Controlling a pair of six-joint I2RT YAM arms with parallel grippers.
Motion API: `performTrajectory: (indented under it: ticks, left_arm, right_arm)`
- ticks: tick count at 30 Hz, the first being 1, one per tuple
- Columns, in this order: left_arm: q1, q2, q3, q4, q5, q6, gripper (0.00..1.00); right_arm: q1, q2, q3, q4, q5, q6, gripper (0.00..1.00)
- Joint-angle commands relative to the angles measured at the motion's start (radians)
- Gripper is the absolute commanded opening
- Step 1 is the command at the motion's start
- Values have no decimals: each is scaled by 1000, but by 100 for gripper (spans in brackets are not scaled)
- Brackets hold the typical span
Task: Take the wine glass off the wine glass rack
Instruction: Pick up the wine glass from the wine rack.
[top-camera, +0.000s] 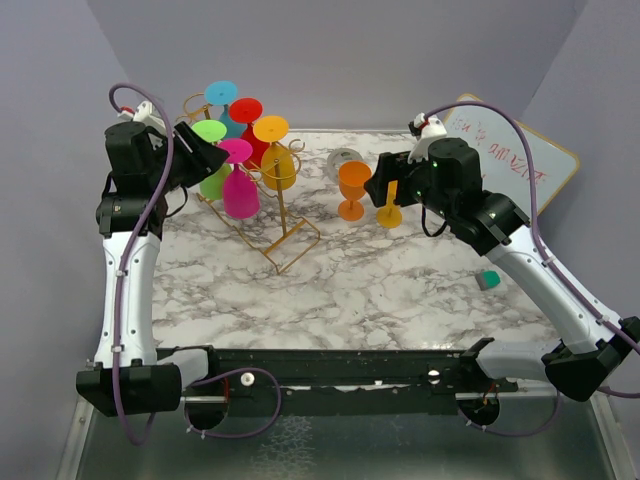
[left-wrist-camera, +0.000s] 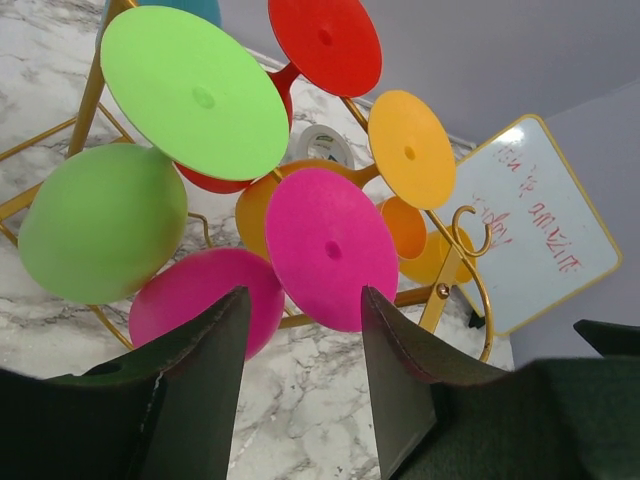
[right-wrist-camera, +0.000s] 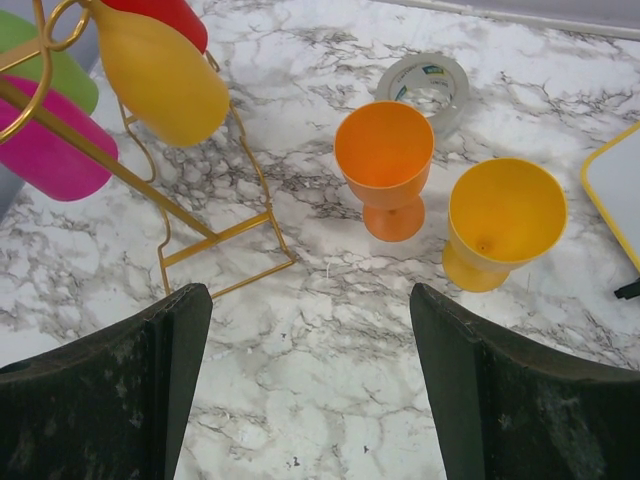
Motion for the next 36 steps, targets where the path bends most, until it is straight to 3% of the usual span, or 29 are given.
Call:
performTrajectory:
  ticks: [1, 8, 20, 28, 36]
  left_arm:
    - [4, 0, -17, 61, -5, -16, 48]
    - [4, 6, -34, 101, -16, -22, 47]
    - [4, -11, -114, 175, -10, -27, 37]
    - [4, -29, -134, 217, -7, -41, 19]
    - [5, -40, -140, 220, -8, -53, 14]
  right_arm:
    - [5, -10, 22, 21, -35, 12, 86]
    - [5, -15, 11, 52, -76, 32, 86]
    - [5, -20, -5, 57, -84, 36, 86]
    - [6, -22, -11, 59, -85, 40, 86]
    - [5, -25, -15, 61, -84, 42, 86]
